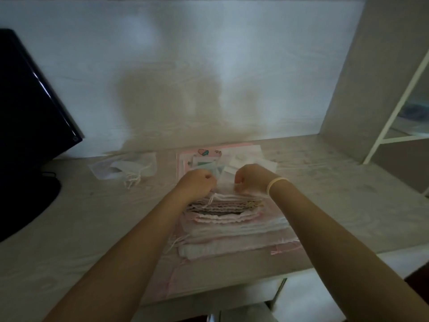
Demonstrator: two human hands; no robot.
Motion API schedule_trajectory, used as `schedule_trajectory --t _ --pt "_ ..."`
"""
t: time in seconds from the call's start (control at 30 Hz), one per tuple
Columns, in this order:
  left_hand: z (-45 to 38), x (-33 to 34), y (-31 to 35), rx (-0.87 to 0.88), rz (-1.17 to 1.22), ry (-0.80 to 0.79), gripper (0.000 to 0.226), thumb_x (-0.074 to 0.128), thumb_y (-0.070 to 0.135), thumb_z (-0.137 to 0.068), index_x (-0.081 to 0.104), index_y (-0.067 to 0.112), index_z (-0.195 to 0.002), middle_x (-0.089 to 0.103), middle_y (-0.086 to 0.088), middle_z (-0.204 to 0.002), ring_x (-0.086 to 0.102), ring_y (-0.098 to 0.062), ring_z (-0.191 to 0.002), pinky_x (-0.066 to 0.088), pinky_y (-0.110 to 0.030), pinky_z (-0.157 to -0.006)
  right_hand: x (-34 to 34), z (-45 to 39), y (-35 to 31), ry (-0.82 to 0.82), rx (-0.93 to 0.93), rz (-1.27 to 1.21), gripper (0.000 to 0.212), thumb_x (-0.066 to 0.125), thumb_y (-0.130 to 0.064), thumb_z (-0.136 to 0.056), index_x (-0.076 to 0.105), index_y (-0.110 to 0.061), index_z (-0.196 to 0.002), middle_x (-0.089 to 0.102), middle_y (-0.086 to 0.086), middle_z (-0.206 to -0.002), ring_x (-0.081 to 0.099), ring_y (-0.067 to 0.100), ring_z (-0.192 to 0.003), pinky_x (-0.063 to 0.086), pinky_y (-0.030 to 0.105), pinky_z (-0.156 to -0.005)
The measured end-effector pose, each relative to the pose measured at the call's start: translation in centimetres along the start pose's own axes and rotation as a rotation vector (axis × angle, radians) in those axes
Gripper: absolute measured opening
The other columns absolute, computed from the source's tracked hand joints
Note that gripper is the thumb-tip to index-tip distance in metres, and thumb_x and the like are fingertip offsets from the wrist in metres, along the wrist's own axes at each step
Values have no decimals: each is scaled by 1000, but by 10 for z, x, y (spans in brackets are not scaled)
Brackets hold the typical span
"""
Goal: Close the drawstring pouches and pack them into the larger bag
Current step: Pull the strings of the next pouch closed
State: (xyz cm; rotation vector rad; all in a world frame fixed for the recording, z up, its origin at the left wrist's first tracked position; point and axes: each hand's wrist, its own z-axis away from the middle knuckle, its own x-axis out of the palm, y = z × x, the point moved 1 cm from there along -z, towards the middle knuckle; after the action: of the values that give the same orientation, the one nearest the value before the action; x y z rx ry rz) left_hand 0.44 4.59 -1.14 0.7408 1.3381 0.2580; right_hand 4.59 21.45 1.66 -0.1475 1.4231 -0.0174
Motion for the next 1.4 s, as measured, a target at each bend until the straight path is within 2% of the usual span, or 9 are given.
schedule_trajectory --t 0.07,0.2,0.43,0.6,1.0,1.1,1.2,1.3,1.4 --pt "1 0 -1 -31 53 9 20 50 27 -94 64 20 -106 69 5 -87 66 -14 -82 54 -33 -81 2 -3 3 98 10 -60 24 48 -18 -93 62 -8 -76 63 7 -82 58 24 -82 43 29 -72" --pt "7 -5 -6 -20 310 51 39 58 28 -89 51 40 -125 64 2 -100 66 -15 -87 56 -34 -78 2 -4 1 288 -66 -189 23 50 -21 -97 72 -14 -102 70 7 -102 62 26 -95 50 36 -85" --pt "14 -17 -30 41 159 391 25 70 28 -88 73 20 -112 52 -4 -114 55 -17 -96 44 -26 -82 11 -10 -33 431 -254 -146 26 51 -24 -98 71 -15 -112 69 10 -105 61 30 -97 50 42 -82" --pt "25 -25 -47 49 39 506 21 66 26 -91 76 19 -109 65 -7 -105 61 -23 -96 38 -24 -74 21 -16 -46 495 -221 -34 25 50 -18 -95 67 -15 -113 64 10 -105 57 30 -99 48 40 -81" --pt "22 -22 -70 -63 156 365 33 42 19 -102 62 10 -76 68 -10 -78 64 -29 -77 48 -35 -74 21 -19 -23 398 77 -236 22 49 -13 -96 69 -6 -93 69 12 -90 58 25 -76 40 27 -65" --pt "16 -18 -71 -119 410 332 29 41 15 -102 67 5 -92 67 -1 -77 66 -23 -72 53 -32 -71 20 -19 -19 401 106 -340 23 51 -12 -95 73 -10 -97 71 7 -93 63 23 -80 45 25 -69" --pt "13 -16 -69 -120 514 345 29 46 16 -99 67 11 -118 71 -2 -103 67 -21 -95 54 -38 -89 18 -20 -11 382 189 -481 25 54 -15 -92 70 -2 -77 66 17 -74 55 28 -63 44 32 -62" --pt "11 -14 -66 -106 567 336 29 50 18 -98 68 18 -121 67 -2 -118 62 -20 -110 49 -41 -99 15 -15 -4 354 268 -850 24 49 -13 -90 66 1 -78 60 18 -72 52 27 -66 44 35 -63" --pt "7 -11 -61 -144 643 306 27 50 18 -99 68 17 -119 69 0 -106 65 -19 -99 52 -40 -96 11 -9 -3 344 298 -1206 25 45 -15 -93 56 -10 -71 58 7 -72 55 23 -71 46 33 -64"
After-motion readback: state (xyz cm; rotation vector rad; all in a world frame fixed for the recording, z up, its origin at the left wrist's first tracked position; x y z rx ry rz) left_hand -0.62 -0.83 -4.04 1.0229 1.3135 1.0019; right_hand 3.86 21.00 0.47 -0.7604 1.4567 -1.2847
